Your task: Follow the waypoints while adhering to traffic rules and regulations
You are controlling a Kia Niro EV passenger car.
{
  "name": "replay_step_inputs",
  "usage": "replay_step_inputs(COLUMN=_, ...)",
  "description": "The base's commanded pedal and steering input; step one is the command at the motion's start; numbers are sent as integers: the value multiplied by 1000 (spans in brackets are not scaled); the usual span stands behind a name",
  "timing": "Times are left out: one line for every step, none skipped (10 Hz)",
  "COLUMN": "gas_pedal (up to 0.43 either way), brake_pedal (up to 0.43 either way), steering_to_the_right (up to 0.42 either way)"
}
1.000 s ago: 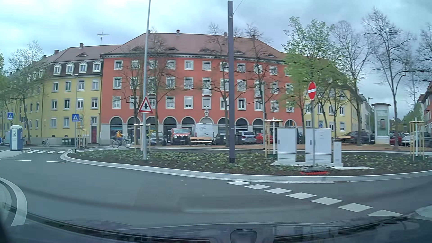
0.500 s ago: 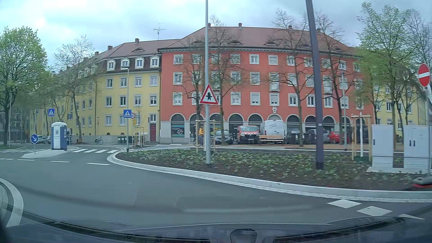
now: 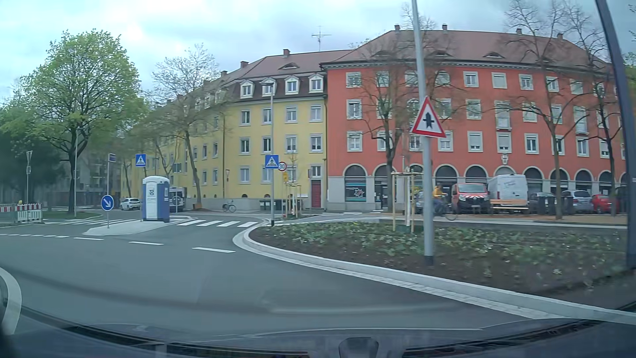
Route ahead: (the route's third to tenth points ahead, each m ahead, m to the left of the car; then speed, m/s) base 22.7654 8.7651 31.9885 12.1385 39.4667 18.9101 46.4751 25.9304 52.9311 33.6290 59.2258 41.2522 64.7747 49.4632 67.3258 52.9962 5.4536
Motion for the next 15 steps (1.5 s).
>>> replay_step_inputs(gas_pedal=67, brake_pedal=0, steering_to_the_right=-366)
replay_step_inputs(gas_pedal=67, brake_pedal=0, steering_to_the_right=-363)
replay_step_inputs(gas_pedal=79, brake_pedal=0, steering_to_the_right=-356)
replay_step_inputs(gas_pedal=79, brake_pedal=0, steering_to_the_right=-343)
replay_step_inputs(gas_pedal=79, brake_pedal=0, steering_to_the_right=-316)
replay_step_inputs(gas_pedal=79, brake_pedal=0, steering_to_the_right=-281)
replay_step_inputs(gas_pedal=79, brake_pedal=0, steering_to_the_right=-250)
replay_step_inputs(gas_pedal=79, brake_pedal=0, steering_to_the_right=-224)
replay_step_inputs(gas_pedal=79, brake_pedal=0, steering_to_the_right=-182)
replay_step_inputs(gas_pedal=79, brake_pedal=0, steering_to_the_right=-138)
replay_step_inputs(gas_pedal=79, brake_pedal=0, steering_to_the_right=-103)
replay_step_inputs(gas_pedal=79, brake_pedal=0, steering_to_the_right=-76)
replay_step_inputs(gas_pedal=79, brake_pedal=0, steering_to_the_right=-40)
replay_step_inputs(gas_pedal=79, brake_pedal=0, steering_to_the_right=-3)
replay_step_inputs(gas_pedal=79, brake_pedal=0, steering_to_the_right=31)
